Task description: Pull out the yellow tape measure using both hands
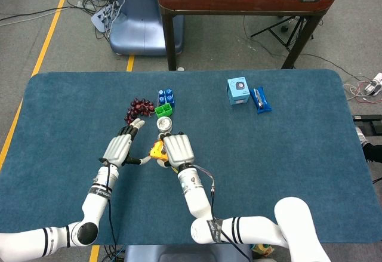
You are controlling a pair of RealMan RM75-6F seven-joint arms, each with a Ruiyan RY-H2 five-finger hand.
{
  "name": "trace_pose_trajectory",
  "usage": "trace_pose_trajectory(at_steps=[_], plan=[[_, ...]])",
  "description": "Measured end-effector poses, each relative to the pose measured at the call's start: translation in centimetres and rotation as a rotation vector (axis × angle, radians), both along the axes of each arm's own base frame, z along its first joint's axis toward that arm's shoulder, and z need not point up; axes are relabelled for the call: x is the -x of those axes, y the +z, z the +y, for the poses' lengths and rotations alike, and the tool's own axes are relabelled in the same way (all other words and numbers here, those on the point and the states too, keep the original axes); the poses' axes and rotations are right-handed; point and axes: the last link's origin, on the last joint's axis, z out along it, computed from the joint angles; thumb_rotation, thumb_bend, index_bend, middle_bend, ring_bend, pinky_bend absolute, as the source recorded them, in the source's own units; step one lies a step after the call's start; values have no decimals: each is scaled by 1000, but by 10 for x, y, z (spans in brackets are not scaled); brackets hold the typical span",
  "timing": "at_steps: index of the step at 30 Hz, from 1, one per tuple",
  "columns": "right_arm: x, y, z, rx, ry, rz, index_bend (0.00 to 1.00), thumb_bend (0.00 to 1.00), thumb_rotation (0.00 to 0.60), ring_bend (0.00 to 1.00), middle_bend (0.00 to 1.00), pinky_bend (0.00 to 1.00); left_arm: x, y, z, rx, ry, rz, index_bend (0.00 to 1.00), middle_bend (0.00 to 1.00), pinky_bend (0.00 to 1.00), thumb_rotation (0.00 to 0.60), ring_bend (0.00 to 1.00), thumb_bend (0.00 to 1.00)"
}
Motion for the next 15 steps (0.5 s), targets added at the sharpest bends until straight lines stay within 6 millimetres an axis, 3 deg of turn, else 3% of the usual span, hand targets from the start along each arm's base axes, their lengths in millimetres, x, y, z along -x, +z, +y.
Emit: trace_pose_trajectory(at_steps=[15], plan=[[2, 2, 0, -5, -4, 8, 657, 667, 600, 584, 663, 299, 9, 9, 3, -21, 31, 4, 0, 0, 0, 600, 0, 199]])
